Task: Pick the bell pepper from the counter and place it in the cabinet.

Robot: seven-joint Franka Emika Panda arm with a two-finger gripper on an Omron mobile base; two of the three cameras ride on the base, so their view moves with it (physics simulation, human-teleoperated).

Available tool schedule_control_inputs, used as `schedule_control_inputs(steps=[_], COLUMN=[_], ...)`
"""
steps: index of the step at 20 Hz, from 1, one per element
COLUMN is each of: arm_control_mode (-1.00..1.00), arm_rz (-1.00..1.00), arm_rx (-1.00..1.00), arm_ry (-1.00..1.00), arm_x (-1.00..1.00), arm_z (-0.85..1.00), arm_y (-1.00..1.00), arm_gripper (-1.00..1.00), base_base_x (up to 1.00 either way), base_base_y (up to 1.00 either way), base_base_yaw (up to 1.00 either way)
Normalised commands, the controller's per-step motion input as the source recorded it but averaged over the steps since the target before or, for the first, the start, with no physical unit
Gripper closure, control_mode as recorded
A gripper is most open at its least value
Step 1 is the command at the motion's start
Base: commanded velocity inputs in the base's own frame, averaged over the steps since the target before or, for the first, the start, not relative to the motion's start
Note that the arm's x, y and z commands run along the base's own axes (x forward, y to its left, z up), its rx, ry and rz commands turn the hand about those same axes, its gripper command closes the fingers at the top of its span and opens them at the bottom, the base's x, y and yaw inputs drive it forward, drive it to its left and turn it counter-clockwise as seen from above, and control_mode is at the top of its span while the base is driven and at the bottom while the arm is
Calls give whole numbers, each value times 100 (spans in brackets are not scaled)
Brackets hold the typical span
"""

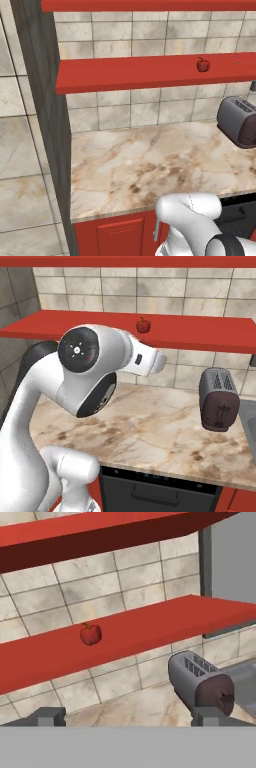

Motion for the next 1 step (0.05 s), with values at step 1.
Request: schedule_control_inputs(steps=[1], arm_control_mode=[-100], arm_rz=[0], arm_rx=[0], arm_ry=[0], arm_x=[-36], arm_z=[6], arm_y=[-7], arm_gripper=[-100], base_base_x=[0], base_base_y=[0], base_base_yaw=[0])
